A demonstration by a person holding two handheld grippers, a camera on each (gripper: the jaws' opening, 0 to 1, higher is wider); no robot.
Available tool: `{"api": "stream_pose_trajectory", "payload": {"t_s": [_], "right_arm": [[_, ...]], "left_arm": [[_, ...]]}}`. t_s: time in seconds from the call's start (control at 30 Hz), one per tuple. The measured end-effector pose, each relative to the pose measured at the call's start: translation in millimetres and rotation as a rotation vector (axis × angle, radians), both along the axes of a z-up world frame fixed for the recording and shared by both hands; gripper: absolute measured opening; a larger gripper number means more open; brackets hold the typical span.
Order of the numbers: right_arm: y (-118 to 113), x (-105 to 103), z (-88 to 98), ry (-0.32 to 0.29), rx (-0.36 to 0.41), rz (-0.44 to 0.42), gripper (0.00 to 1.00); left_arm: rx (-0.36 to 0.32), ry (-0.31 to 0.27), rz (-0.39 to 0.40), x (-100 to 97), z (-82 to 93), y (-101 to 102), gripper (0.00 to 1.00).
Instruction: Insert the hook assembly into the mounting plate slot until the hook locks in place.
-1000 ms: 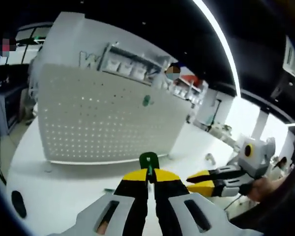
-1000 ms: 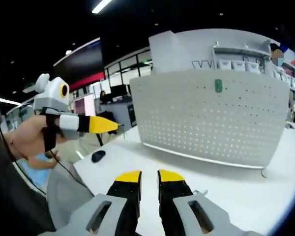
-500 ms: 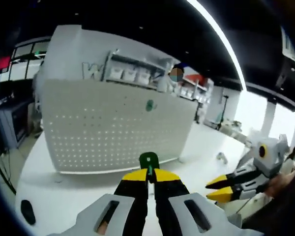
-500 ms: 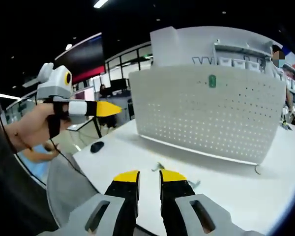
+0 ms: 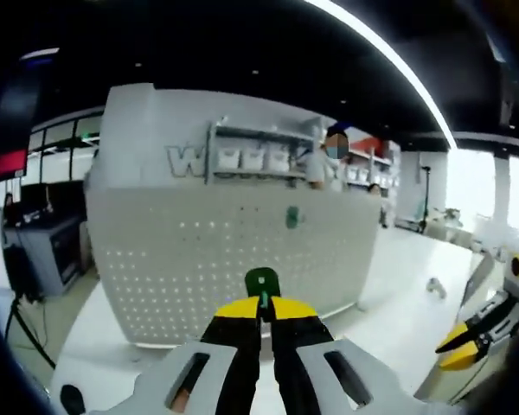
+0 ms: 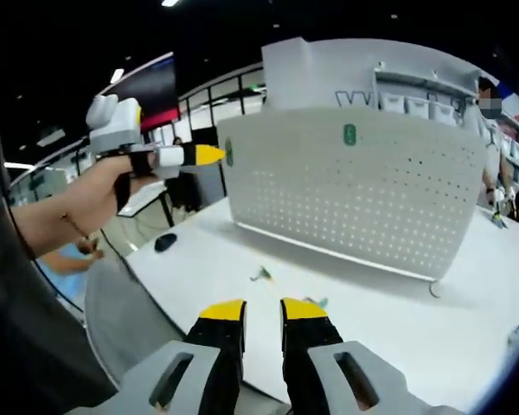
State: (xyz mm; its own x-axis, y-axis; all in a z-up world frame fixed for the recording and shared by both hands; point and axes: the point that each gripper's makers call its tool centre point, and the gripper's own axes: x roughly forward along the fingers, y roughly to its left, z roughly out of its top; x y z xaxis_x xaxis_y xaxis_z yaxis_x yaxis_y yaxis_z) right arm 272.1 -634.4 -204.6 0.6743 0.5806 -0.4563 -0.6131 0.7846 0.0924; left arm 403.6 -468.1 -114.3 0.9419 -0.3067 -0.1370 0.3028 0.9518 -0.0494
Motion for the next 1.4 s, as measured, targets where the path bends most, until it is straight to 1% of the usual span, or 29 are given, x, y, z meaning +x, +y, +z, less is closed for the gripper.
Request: {"api": "stream_pose_trajectory", "payload": {"t_s": [0.1,0.23,0.4,0.43,0.6,0.77,0.9,0.97,1.2,1.3,1.4], "right_arm": [[-2,1,-3.7,0.01,0.001,0.011,0.14],[-5,2,-10.4,0.028,-0.001,0.027,0.14],[-5,5,-15.3,0.043,0.01,0.048,0.14],[-5,6,-16.0,0.046,0.011,0.052,0.14],[-9,11,-19.1,0.056,0.007,0.068,0.14],[-18,20,-20.5,0.061,0.005,0.064,0.13],[-23,25,-22.9,0.069,0.003,0.061,0.13],[-25,27,-23.8,0.074,0.001,0.062,0.13],[-29,34,-27.5,0.085,-0.001,0.065,0.13],[-31,36,-28.7,0.092,0.004,0.06,0.13],[-32,37,-30.0,0.098,0.007,0.056,0.13]], "left_arm": [[0.03,-0.015,0.03,16.3,3.5,0,0.02],[0.071,-0.04,0.064,32.4,6.6,0,0.02],[0.075,-0.051,0.111,55.9,6.9,3,0.02],[0.072,-0.053,0.114,57.5,7.4,3,0.02],[0.061,-0.083,0.142,78.4,14.7,2,0.03],[0.063,-0.104,0.155,104.7,20.4,-7,0.03],[0.05,-0.118,0.16,122.7,25.2,-18,0.03],[0.067,-0.129,0.161,130.9,27.3,-23,0.03],[0.053,-0.128,0.159,151.2,28.9,-35,0.03],[0.074,-0.138,0.15,158.0,31.2,-45,0.03],[0.079,-0.137,0.145,163.5,30.2,-53,0.03]]}}
